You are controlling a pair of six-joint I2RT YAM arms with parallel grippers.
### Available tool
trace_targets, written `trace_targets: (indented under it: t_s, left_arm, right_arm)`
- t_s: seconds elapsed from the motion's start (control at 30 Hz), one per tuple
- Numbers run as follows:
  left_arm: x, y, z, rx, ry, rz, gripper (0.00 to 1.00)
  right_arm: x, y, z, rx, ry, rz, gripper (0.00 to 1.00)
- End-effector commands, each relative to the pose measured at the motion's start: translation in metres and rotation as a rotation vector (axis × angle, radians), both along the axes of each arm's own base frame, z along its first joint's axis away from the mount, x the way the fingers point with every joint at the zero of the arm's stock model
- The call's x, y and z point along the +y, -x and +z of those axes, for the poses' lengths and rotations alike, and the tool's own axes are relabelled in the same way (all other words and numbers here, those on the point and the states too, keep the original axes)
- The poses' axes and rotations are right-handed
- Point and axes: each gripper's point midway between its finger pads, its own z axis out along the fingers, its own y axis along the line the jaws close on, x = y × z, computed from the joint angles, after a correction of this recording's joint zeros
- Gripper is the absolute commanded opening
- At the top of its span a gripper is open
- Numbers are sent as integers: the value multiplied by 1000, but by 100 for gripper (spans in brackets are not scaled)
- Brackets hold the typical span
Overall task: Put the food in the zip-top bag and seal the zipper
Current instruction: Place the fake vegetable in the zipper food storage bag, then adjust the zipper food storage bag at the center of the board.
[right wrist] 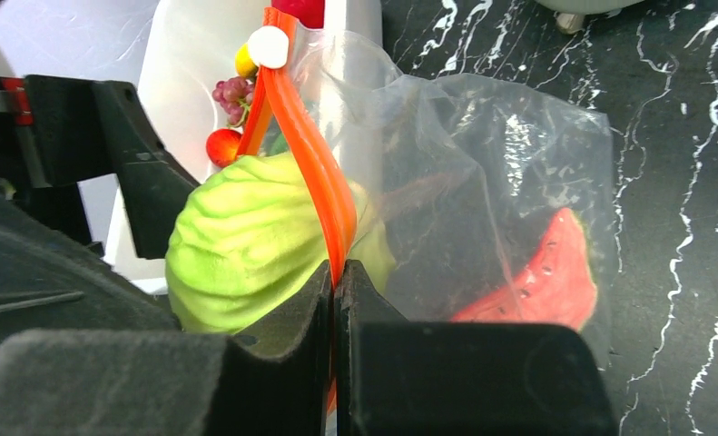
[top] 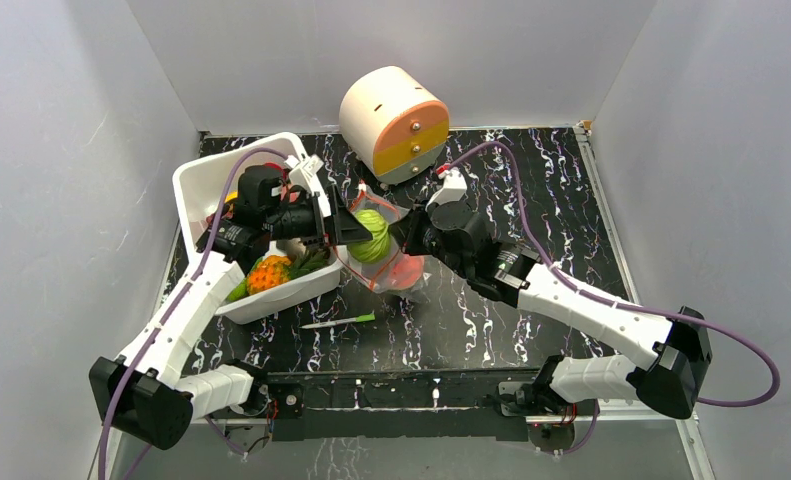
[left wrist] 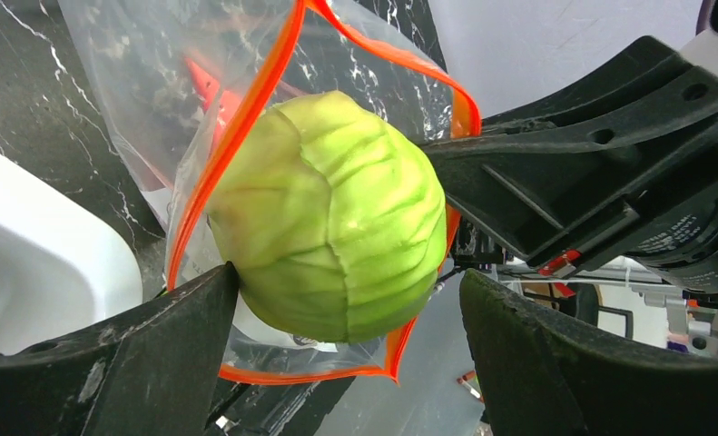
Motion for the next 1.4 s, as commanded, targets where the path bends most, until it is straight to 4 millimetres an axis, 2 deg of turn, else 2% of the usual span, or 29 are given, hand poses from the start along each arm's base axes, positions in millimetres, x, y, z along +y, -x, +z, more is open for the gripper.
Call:
trace_targets:
  t_s: [0.0, 0.33, 0.53, 0.73, 0.87, 0.93, 1.03, 1.07, 1.13, 1.17, 1.2, 1.23, 1.33, 1.37]
  left_arm:
    - [2, 5, 33, -95, 2, -21, 90]
    - [18, 7, 21, -35, -93, 61, 88]
    - [25, 6, -3, 17, -166, 70, 77]
    - [1, 20, 2, 48, 11, -30, 75]
    - [-12, 29, -4, 120, 130, -72, 75]
    - [-11, 27, -13, 130, 122, -64, 73]
    - [-4, 16, -39, 130, 31, -12, 63]
    - [-3, 13, -46, 134, 6, -4, 56]
    - [-4, 8, -55, 147, -5, -7, 37]
    - [-6, 8, -55, 155, 6, -14, 17]
    - [-9, 6, -53, 155, 22, -19, 6]
    - [-10, 5, -49, 147, 40, -20, 0]
    - [-13, 0, -34, 104, 76, -6, 0]
    - [-14, -1, -29, 91, 85, -8, 0]
  right_arm:
    - [-4, -7, 38, -82, -26, -34, 0]
    - [-25, -8, 46, -119, -4, -93, 0]
    - [-30, -5, 49, -128, -15, -100, 0]
    - [-32, -7, 48, -119, -33, -129, 0]
    - [-28, -8, 51, -113, -72, -132, 0]
    - [-25, -9, 49, -103, -84, -131, 0]
    - [-21, -9, 43, -86, -85, -121, 0]
    - [-20, -8, 41, -78, -84, -115, 0]
    - [-19, -6, 39, -62, -92, -110, 0]
    - [-20, -4, 39, -59, -101, -108, 0]
    - [-21, -3, 39, -61, -107, -106, 0]
    - [-23, -2, 38, -61, -108, -108, 0]
    - [-32, 1, 32, -62, -70, -117, 0]
    - [-37, 2, 26, -54, -35, -125, 3]
